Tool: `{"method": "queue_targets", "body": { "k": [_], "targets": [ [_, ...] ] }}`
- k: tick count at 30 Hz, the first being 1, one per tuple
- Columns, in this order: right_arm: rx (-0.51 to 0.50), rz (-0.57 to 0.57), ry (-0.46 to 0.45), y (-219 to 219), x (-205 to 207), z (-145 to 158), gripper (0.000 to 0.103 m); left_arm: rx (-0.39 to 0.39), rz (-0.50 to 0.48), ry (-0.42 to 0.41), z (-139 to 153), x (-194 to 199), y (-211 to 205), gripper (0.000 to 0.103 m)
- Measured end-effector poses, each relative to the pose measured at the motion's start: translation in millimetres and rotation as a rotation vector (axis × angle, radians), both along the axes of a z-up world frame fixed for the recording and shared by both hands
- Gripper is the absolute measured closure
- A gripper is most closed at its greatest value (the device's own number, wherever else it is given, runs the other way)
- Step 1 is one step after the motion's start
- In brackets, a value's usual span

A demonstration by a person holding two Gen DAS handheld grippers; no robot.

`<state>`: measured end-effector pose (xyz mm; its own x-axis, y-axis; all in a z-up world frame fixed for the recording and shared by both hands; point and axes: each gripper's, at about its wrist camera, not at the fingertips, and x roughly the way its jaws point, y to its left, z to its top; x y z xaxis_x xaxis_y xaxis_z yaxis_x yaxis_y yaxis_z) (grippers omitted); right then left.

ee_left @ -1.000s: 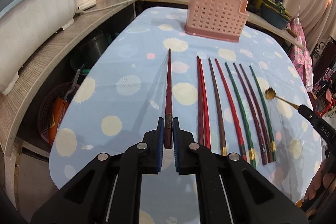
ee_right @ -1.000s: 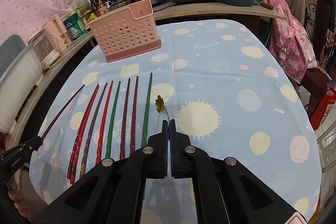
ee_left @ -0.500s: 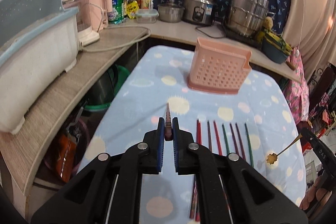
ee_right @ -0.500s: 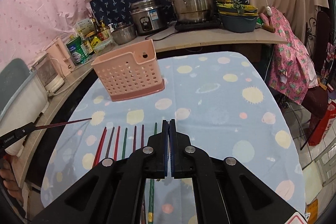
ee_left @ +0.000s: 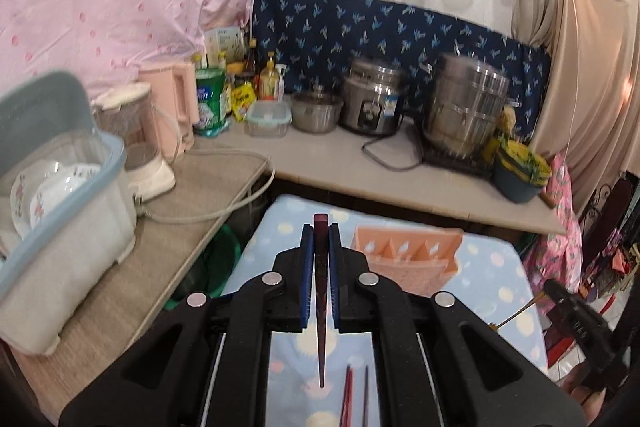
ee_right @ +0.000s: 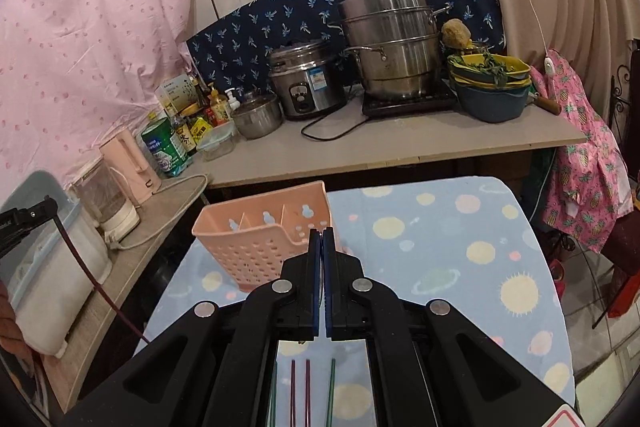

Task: Organize utensils
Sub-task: 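Lift and carry the chopstick and spoon with both tools over the pink basket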

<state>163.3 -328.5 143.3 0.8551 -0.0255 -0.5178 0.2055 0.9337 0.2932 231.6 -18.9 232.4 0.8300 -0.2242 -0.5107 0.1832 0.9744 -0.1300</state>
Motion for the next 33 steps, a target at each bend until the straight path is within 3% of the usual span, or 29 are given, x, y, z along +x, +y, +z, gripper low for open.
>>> {"method": "queue_targets", "body": {
  "k": [6,10,18,26,31,33],
  "targets": [
    [0.068,-0.001,-0.034,-20.2,52.4,20.8,0.101,-0.074,0.011,-0.114,56.7,29.0,-16.4,0.096],
    [0.08,0.0,-0.033,-26.7,86.6,24.6,0.101,-0.117,0.029,-0.153,71.7,54.1,-27.5,0.096],
    [0.023,0.016,0.035,-21.7,134.1,-2.8,0.101,-0.073,0.02,-0.088,28.4,97.7,-59.9,0.096],
    [-0.022,0.029,0.099,-17.3,153.5,-38.6,0.098,-0.033,0.003,-0.018,-12.3,113.7,-67.6,0.096],
    [-0.062,0.024,0.082,-13.2,148.1,-33.0,0.079,-0.016,-0.002,-0.015,-16.2,109.9,-64.2,0.091],
    [-0.057,0.016,0.062,-14.1,140.3,-27.9,0.067,-0.015,0.003,-0.009,-14.8,106.4,-59.8,0.071]
  ]
}}
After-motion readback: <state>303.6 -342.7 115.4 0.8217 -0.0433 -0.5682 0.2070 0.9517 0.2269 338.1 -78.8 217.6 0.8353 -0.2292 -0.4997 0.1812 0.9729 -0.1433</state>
